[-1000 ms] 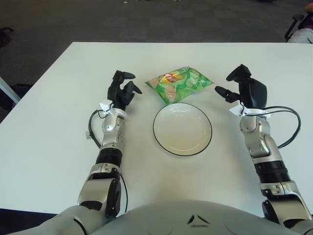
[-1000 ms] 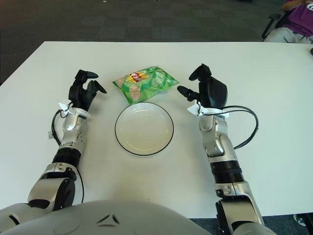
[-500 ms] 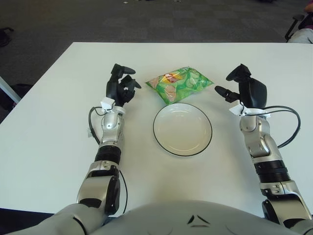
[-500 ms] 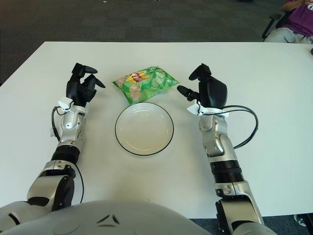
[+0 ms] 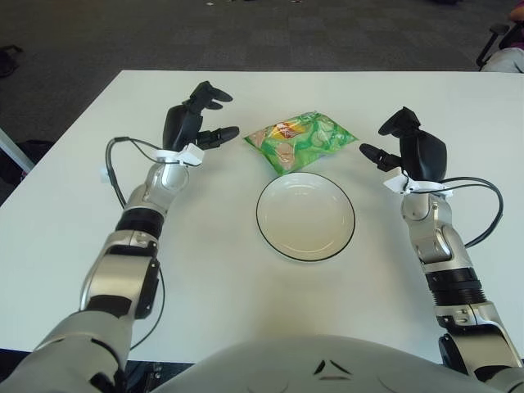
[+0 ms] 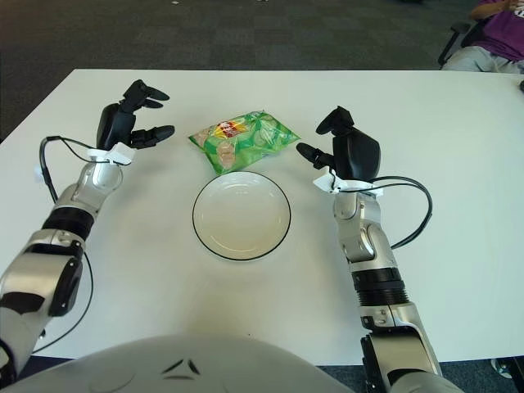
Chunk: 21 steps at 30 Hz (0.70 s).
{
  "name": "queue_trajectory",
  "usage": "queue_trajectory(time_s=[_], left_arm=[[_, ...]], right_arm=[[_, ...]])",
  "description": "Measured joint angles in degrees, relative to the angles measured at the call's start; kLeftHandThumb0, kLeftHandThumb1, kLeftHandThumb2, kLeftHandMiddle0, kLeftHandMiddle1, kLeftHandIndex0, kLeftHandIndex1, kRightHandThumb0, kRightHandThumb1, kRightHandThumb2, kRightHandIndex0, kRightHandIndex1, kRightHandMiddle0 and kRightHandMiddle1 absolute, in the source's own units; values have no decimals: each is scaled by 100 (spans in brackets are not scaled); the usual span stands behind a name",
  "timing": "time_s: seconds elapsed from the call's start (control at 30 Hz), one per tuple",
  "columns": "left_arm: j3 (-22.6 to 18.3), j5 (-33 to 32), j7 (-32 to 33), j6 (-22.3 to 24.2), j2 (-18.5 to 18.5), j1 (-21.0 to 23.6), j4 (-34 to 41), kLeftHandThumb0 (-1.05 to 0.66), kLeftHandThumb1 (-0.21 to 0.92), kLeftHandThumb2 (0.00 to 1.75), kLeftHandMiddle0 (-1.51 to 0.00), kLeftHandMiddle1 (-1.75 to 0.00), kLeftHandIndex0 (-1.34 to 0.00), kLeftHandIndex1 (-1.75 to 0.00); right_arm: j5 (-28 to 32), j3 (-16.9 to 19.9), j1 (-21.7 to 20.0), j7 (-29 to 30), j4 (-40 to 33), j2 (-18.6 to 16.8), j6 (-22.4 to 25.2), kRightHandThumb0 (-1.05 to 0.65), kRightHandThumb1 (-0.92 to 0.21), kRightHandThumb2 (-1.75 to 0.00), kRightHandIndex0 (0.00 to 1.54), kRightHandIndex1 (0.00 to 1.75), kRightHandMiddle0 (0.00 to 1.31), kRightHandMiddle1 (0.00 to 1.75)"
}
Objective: Put the snack into the plate.
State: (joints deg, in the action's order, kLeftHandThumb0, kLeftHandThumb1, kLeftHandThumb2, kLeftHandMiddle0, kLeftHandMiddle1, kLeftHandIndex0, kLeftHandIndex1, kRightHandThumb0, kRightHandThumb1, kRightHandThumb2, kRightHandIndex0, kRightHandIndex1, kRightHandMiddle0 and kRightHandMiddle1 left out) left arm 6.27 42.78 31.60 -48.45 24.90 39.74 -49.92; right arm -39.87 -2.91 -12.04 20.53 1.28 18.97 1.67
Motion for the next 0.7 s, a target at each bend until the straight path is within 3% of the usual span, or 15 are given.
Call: queue_trajectory(time_s=[0.27, 0.53, 0.7], left_arm=[[784, 553, 474, 12, 247, 685, -368, -54, 91, 5, -55, 0, -37, -21], [1665, 1290, 1232, 8, 296, 1103, -791, -56, 87, 0, -51, 0, -36, -15], [2018, 1513, 1540, 29, 334, 1291, -954, -59, 83, 0, -41, 0, -30, -9]], right_arm=[[-1, -1, -29, 1, 1, 2, 2, -35, -92, -38, 71, 35, 34, 159], [-2, -3, -30, 1, 1, 2, 20, -35, -92, -38, 71, 35, 34, 159], [-4, -11, -30, 0, 1, 1, 38, -35, -92, -38, 71, 35, 34, 159]])
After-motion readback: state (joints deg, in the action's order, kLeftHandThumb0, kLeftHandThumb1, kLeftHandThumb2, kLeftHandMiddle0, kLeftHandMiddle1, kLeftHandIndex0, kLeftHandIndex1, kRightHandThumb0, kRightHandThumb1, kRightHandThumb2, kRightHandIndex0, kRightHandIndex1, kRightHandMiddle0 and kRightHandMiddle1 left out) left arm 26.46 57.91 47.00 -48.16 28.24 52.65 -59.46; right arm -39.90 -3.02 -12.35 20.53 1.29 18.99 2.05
